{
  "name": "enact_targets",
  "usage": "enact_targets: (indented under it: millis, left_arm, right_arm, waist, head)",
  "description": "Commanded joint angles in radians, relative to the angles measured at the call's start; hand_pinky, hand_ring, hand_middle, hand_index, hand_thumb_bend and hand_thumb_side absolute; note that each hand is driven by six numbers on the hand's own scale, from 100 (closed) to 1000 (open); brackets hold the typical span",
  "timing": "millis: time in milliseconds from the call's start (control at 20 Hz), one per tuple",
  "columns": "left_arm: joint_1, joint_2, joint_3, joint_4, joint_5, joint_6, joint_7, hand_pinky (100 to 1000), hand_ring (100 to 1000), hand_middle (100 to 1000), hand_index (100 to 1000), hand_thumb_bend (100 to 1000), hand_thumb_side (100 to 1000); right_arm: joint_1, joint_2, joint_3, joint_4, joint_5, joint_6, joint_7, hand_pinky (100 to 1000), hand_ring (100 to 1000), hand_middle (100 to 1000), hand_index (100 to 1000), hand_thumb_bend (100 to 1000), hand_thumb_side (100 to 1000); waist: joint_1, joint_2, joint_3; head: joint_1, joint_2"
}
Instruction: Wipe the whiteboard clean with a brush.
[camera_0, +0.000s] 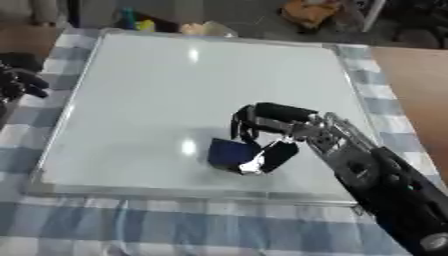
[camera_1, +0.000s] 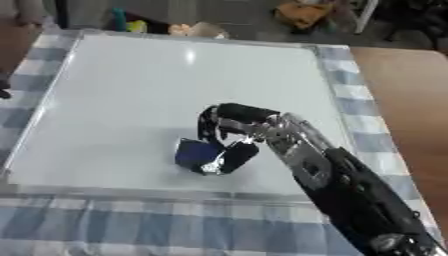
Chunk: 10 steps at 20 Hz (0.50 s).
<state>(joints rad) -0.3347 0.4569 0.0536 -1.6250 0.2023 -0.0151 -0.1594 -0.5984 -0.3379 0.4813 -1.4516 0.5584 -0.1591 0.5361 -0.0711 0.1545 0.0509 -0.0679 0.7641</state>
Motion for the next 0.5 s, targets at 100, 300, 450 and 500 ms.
enact_targets:
  millis: [100,300,450,500]
  left_arm:
    - [-0.018,0.015,0.003,-0.014,0.007,-0.002,-0.002,556,572,620,729,676,968]
    - [-0.018,0.014,0.003,-0.014,0.007,-0.001,-0.002,556,572,620,729,676,969]
    - [-0.018,0.014,0.003,-0.014,0.007,-0.002,-0.003,556,572,620,729,676,969]
    - [-0.018,0.014,0.003,-0.014,0.007,-0.001,-0.002,556,573,620,729,676,969]
  right_arm:
    - [-0.010,-0.005,-0.008,0.017,0.019,-0.012,0.001,531,608,620,263,374,475]
    - [-0.010,-0.002,-0.014,0.033,0.026,-0.027,-0.001,530,606,617,261,372,473]
    - [-0.010,-0.001,-0.016,0.038,0.030,-0.033,-0.003,530,606,617,261,372,473]
    - [-0.009,0.000,-0.016,0.041,0.031,-0.034,-0.003,532,607,618,261,373,473]
  waist:
    - [0.006,-0.011,0.002]
    - [0.007,-0.010,0.002]
    - [0.007,-0.010,0.002]
    - [0.007,-0.010,0.002]
  head:
    - [-0.002,0.006]
    - [-0.002,0.006]
    - [-0.002,0.006]
    - [-0.002,0.006]
